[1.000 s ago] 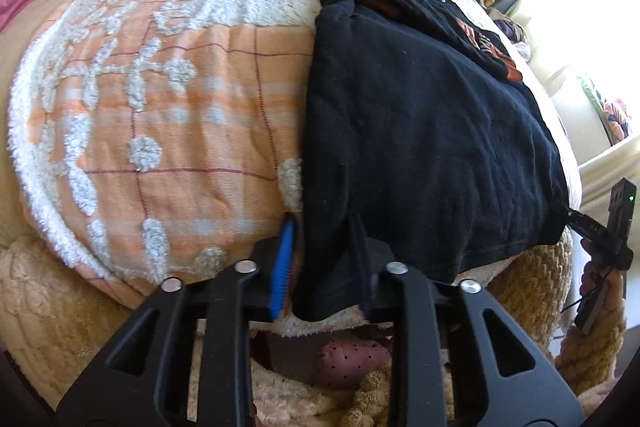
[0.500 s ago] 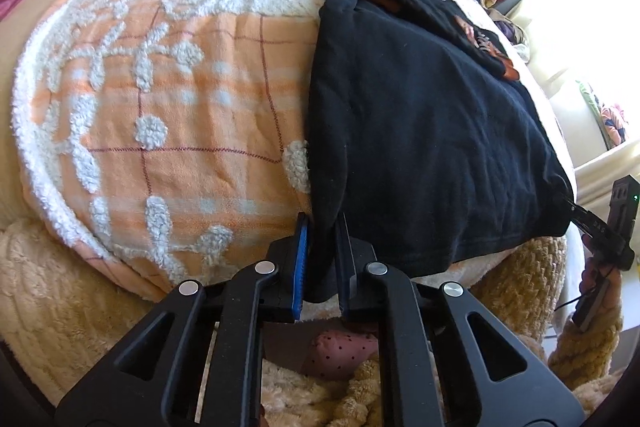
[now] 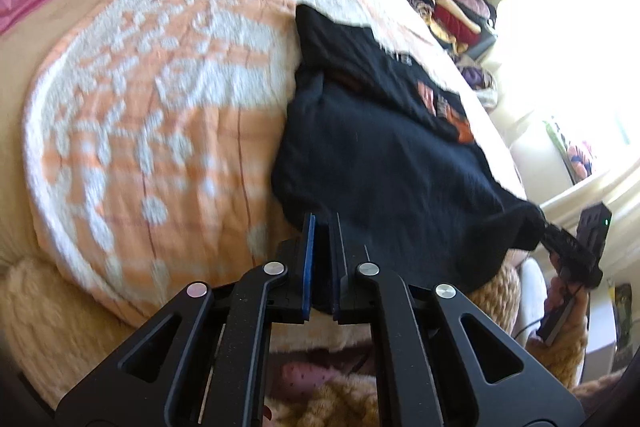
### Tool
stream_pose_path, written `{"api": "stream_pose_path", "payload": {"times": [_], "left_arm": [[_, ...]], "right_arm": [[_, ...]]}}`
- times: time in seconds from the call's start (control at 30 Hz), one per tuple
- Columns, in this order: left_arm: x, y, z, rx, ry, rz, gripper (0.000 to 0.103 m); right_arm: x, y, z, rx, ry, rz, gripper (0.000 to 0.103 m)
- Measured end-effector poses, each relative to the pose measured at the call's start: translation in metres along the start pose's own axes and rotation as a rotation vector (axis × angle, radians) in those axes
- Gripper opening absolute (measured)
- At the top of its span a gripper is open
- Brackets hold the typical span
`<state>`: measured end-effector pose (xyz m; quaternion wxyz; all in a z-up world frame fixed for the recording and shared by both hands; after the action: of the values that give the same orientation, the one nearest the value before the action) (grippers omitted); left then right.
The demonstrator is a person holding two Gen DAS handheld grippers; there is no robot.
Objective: Fold small clothes
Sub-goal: 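Lift the hem with both tools and fold it toward the collar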
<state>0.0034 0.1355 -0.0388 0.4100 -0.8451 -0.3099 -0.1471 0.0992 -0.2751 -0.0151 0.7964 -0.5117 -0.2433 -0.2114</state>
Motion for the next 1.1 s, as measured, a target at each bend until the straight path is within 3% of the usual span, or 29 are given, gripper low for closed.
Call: {"api": "stream_pose_path", "payload": {"times": [0.13,0.23,0.27,0.33,0.6,0.87,1.03,1.07,1.1], "left_arm": [[0.024,-0.008,-0.001,0.006,0.012,-0.069,0.0],[0.032,-0.007,0.002,0.008,0.005,-0.064,0.0],[0.031,-0.005,0.004,0.006,-0.004,-0.049,0.004],[0.024,-0.002,0.01,0.01,-0.012,-0.008,0.026],[-0.031,0.021,0.02,-0.027,-0.065,0.151,0.034],[-0.047,0.045,0.019,-0.013,-0.077,0.222,0.05],[-0.049,0.052,0.018,-0.003,-0.096,0.215,0.049],[-0.048,0.053,0.017,-0.006,-0.097,0.208,0.043],[-0.047,0.052,0.015,-0.003,-0.091,0.205,0.024]], "right_arm": [[0.012,-0.005,0.0,0.017,0.021,-0.031,0.007],[0.018,-0.002,0.002,0.007,0.013,-0.039,0.007],[0.019,-0.001,0.003,0.008,0.013,-0.04,0.007],[0.019,0.001,0.005,-0.002,0.005,-0.04,0.007],[0.017,0.005,-0.009,-0.01,0.067,-0.041,0.007],[0.016,0.009,-0.012,-0.012,0.086,-0.039,0.007],[0.015,0.008,-0.014,-0.013,0.09,-0.036,0.007],[0.015,0.009,-0.014,-0.014,0.09,-0.034,0.007],[0.014,0.009,-0.014,-0.018,0.09,-0.033,0.007]]}}
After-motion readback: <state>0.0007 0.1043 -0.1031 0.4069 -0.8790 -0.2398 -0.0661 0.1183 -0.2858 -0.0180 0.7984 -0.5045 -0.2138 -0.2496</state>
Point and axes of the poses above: each gripper's, at about its wrist camera, not at the fingertips, and y roughly the way its jaws point, z to its left, x to its top, the point moved 5 cm from there along y, roughly the way its jaws point, and after that the axes turned 13 degrees about -x, right-handed, at the moved point
